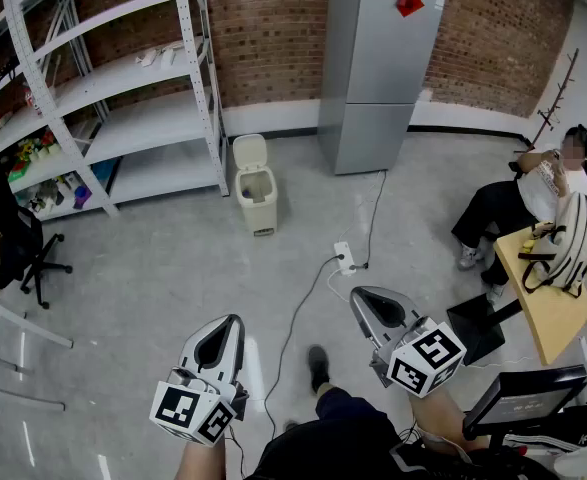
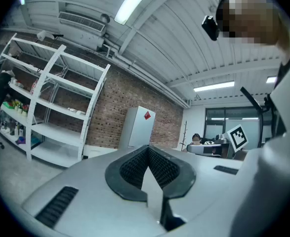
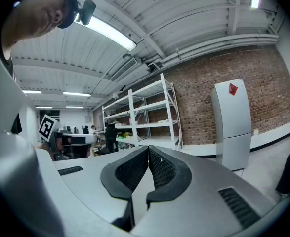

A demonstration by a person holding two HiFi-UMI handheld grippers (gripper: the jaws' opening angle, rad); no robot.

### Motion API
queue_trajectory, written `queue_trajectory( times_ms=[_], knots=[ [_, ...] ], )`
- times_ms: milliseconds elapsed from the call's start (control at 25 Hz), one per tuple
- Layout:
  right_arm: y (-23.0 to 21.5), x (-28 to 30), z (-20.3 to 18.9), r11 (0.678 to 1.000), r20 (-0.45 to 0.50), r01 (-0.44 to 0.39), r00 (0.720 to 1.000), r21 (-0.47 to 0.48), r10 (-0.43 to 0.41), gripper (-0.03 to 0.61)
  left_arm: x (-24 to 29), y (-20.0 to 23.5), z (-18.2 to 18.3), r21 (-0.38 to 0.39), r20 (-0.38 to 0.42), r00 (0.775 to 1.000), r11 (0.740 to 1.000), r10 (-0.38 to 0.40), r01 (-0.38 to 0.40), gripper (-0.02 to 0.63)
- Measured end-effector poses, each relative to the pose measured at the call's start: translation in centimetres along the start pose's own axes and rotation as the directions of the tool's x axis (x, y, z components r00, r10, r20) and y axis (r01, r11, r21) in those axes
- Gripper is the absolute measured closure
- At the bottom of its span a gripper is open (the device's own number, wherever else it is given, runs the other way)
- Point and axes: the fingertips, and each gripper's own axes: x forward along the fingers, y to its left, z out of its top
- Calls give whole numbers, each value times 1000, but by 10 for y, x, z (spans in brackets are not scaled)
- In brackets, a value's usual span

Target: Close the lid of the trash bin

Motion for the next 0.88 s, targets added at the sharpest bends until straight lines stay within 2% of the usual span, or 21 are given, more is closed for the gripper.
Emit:
queue_trajectory(
  times_ms=[400,520,680,880],
  knots=[
    [-121,119,47,997,38,-72,997,-9,72,571,147,62,41,23,19,998,998,56,-56,615],
    [-158,145,61,998,39,-59,997,-12,59,571,185,74,55,23,23,998,998,61,-61,615],
    [-194,193,61,997,34,-70,997,22,69,571,236,109,60,37,0,997,996,81,-81,615],
    [-234,253,52,998,9,-54,999,40,53,571,299,161,56,12,2,997,997,79,-79,615]
  ],
)
